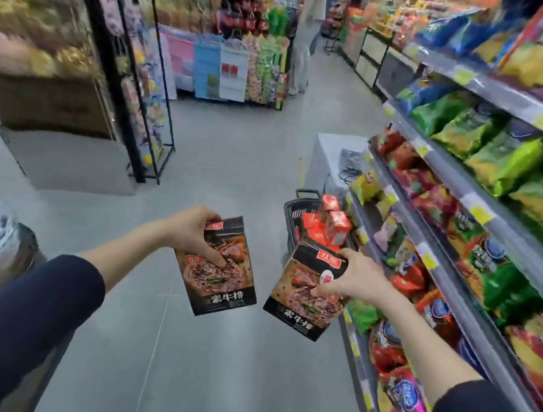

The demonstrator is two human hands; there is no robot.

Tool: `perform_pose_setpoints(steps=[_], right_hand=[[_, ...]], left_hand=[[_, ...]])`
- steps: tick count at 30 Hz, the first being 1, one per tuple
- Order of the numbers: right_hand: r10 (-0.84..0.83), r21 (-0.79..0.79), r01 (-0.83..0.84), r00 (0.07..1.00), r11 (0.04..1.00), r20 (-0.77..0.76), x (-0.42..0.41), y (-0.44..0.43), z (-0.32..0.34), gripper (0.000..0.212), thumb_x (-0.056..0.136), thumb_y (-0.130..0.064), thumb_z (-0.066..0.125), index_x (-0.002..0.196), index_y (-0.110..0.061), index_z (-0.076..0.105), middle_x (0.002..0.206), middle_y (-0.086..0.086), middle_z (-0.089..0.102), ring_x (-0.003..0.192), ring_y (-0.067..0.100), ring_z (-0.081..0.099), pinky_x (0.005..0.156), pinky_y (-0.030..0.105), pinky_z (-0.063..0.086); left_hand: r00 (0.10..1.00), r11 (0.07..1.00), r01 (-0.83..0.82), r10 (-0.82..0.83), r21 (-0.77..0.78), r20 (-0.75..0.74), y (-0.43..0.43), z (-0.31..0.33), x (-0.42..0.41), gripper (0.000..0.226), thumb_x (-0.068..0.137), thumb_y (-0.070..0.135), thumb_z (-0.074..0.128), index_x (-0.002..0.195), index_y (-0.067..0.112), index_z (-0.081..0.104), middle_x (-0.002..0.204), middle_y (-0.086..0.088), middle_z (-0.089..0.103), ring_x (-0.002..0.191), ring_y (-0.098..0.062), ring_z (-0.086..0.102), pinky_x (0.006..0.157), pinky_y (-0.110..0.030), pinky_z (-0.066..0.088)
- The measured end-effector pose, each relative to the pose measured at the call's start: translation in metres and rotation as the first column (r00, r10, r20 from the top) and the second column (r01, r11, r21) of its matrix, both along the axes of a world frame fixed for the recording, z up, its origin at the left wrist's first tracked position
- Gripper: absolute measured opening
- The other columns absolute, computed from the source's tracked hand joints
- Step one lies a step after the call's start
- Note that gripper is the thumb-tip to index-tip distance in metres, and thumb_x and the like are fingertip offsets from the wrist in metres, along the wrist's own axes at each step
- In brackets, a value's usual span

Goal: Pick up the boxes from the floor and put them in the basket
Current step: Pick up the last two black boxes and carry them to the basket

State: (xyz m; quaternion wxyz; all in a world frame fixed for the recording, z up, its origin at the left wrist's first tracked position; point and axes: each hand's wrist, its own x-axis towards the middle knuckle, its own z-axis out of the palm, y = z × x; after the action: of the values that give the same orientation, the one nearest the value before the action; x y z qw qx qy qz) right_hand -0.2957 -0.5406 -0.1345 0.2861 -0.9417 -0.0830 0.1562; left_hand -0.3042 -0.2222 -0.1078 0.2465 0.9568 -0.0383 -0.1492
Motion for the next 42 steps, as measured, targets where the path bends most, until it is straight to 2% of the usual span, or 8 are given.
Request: perform_pose_setpoints(steps=[4, 11, 17, 24, 27, 34, 37, 42], right_hand=[[0.04, 0.01, -0.04, 0.999, 0.999, -0.031, 0.08, 0.037, -0.013, 0.067, 0.045, -0.048, 0.087, 0.099, -0.024, 0.055, 0.083, -0.014, 0.06, 0.076, 0.003, 0.057, 0.06, 0.021, 0.043], [-0.01, 0.039, 0.011, 0.999, 0.999, -0.04, 0.214, 0.092, -0.026, 0.067, 0.042, -0.047, 0.087, 0.097, -0.024, 0.057, 0.089, -0.008, 0.066, 0.077, 0.004, 0.059, 0.065, 0.024, 0.049], [-0.114, 0.043, 0.115, 0.993, 0.992, -0.016, 0.308, 0.098, -0.035, 0.065, 0.043, -0.05, 0.085, 0.095, -0.025, 0.054, 0.084, -0.011, 0.061, 0.075, 0.005, 0.057, 0.063, 0.026, 0.046], [-0.223, 0.055, 0.225, 0.974, 0.973, -0.046, 0.418, 0.065, -0.075, 0.072, 0.044, -0.048, 0.086, 0.104, -0.022, 0.055, 0.095, -0.006, 0.064, 0.085, 0.013, 0.06, 0.07, 0.03, 0.049], [-0.256, 0.039, 0.258, 0.965, 0.965, -0.059, 0.469, 0.044, -0.1, 0.069, 0.043, -0.046, 0.086, 0.099, -0.021, 0.054, 0.091, -0.008, 0.06, 0.082, 0.013, 0.057, 0.065, 0.028, 0.044], [-0.37, -0.078, 0.364, 0.923, 0.928, -0.105, 0.549, 0.001, -0.162, 0.085, 0.025, -0.065, 0.073, 0.1, -0.029, 0.055, 0.096, -0.008, 0.062, 0.089, 0.015, 0.061, 0.073, 0.038, 0.054], [-0.433, -0.129, 0.419, 0.894, 0.899, -0.113, 0.565, -0.01, -0.178, 0.09, 0.031, -0.061, 0.074, 0.11, -0.024, 0.052, 0.102, -0.005, 0.059, 0.098, 0.018, 0.055, 0.079, 0.035, 0.052], [-0.598, -0.153, 0.58, 0.791, 0.8, -0.131, 0.591, -0.021, -0.218, 0.082, 0.038, -0.054, 0.081, 0.106, -0.018, 0.054, 0.098, -0.006, 0.055, 0.099, 0.016, 0.052, 0.084, 0.033, 0.048]], left_hand=[[0.999, 0.999, -0.018, 0.019, 0.031, -0.035, 0.036, -0.011, 0.068, 0.061, 0.052, 0.038, 0.089, 0.102, 0.017, 0.06, 0.091, 0.008, 0.065, 0.079, -0.005, 0.062, 0.066, -0.019, 0.05], [0.995, 0.975, 0.083, -0.091, 0.207, 0.027, 0.089, -0.005, 0.218, 0.079, 0.059, 0.041, 0.086, 0.122, 0.008, 0.052, 0.113, -0.006, 0.053, 0.106, -0.022, 0.051, 0.089, -0.03, 0.043], [0.971, 0.917, 0.222, -0.239, 0.331, 0.011, 0.097, -0.01, 0.353, 0.084, 0.056, 0.049, 0.085, 0.123, 0.012, 0.05, 0.104, -0.002, 0.049, 0.095, -0.019, 0.048, 0.079, -0.028, 0.041], [0.92, 0.845, 0.363, -0.393, 0.393, -0.006, 0.048, -0.051, 0.508, 0.083, 0.054, 0.051, 0.084, 0.121, 0.017, 0.048, 0.107, 0.0, 0.05, 0.094, -0.018, 0.047, 0.073, -0.026, 0.036], [0.894, 0.817, 0.423, -0.448, 0.392, -0.029, 0.018, -0.077, 0.575, 0.084, 0.055, 0.05, 0.084, 0.122, 0.016, 0.047, 0.114, -0.004, 0.051, 0.097, -0.02, 0.048, 0.076, -0.028, 0.04], [0.786, 0.714, 0.587, -0.615, 0.383, -0.058, -0.049, -0.137, 0.693, 0.094, 0.056, 0.042, 0.085, 0.132, 0.01, 0.039, 0.125, -0.008, 0.045, 0.111, -0.026, 0.046, 0.09, -0.037, 0.045], [0.723, 0.652, 0.656, -0.687, 0.379, -0.07, -0.075, -0.166, 0.732, 0.096, 0.053, 0.047, 0.085, 0.131, 0.011, 0.041, 0.124, -0.009, 0.047, 0.113, -0.027, 0.045, 0.092, -0.04, 0.046], [0.579, 0.511, 0.779, -0.809, 0.364, -0.103, -0.116, -0.225, 0.791, 0.096, 0.054, 0.052, 0.082, 0.131, 0.01, 0.042, 0.124, -0.009, 0.048, 0.113, -0.027, 0.047, 0.091, -0.041, 0.047]])
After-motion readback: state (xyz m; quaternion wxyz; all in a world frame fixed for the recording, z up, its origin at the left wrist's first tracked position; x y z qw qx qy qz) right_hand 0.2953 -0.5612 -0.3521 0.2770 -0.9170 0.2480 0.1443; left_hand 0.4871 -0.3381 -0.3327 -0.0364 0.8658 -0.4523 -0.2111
